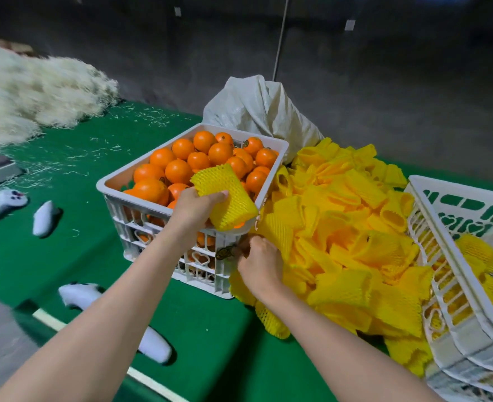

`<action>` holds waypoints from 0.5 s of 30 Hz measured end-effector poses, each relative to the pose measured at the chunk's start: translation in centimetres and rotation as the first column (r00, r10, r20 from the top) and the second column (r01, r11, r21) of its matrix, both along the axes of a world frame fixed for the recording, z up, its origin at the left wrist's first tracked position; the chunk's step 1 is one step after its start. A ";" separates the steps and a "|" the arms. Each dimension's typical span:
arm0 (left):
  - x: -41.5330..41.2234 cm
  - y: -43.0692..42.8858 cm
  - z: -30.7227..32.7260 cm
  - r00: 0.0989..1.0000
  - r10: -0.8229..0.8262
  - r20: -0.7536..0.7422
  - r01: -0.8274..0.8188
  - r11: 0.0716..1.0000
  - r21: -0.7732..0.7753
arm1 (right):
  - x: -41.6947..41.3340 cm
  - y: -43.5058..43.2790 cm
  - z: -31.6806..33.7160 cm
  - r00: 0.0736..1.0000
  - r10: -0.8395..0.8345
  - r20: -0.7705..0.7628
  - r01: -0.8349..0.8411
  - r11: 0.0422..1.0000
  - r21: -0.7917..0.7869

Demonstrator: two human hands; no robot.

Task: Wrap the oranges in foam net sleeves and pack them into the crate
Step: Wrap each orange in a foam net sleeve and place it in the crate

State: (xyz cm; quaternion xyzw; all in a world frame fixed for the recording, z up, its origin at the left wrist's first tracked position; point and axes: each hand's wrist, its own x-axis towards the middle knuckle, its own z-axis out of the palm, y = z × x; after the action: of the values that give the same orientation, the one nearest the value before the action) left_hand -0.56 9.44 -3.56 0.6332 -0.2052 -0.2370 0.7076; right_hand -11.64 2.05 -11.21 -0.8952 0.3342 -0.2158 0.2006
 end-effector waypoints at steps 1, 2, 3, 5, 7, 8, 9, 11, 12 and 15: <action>0.0 0.0 -0.1 1.000 -0.017 -0.006 0.017 1.000 0.006 | 0.0 0.0 -0.1 0.999 -0.025 0.026 0.025 1.000 0.003; 0.1 0.0 -0.1 0.999 -0.035 -0.009 0.035 0.999 0.012 | 0.0 -0.1 -0.2 0.997 -0.053 0.050 0.052 0.998 0.019; 0.1 -0.1 -0.2 0.999 -0.049 -0.008 0.050 0.999 0.019 | 0.0 -0.3 -0.2 0.995 -0.076 0.065 0.073 0.996 0.046; 0.1 -0.2 -0.2 0.997 -0.071 -0.003 0.071 0.997 0.030 | 0.0 -0.8 0.0 0.995 -0.067 0.070 0.060 0.993 0.106; 0.0 -0.5 -0.2 0.995 -0.103 -0.005 0.103 0.994 0.032 | -0.3 -1.4 0.5 0.996 0.015 0.088 -0.031 0.982 0.187; 0.0 -0.6 -0.2 0.993 -0.122 -0.005 0.122 0.992 0.032 | -0.6 -1.7 0.9 0.992 0.078 0.098 -0.098 0.970 0.224; 0.0 -0.8 -0.2 0.990 -0.142 -0.005 0.142 0.989 0.036 | -1.0 -2.0 1.3 0.986 0.132 0.098 -0.153 0.957 0.245; 0.1 -1.1 -0.1 0.983 -0.184 -0.013 0.184 0.982 0.039 | -2.1 -3.0 2.3 0.983 0.138 0.121 -0.163 0.961 0.222; 0.1 -1.3 -0.1 0.977 -0.215 -0.012 0.215 0.976 0.037 | -2.7 -3.6 2.9 0.978 0.089 0.189 -0.128 0.970 0.209; -0.4 -1.9 0.0 0.939 -0.337 0.066 0.335 0.941 0.046 | -4.1 -4.6 6.1 0.841 -0.045 0.539 -0.071 0.979 0.192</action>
State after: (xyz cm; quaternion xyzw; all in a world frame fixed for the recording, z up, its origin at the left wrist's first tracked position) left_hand -0.99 7.52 -3.54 0.6092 -0.3317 -0.3346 0.6379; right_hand -15.77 -2.55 -5.08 -0.7750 0.2783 -0.4223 0.3789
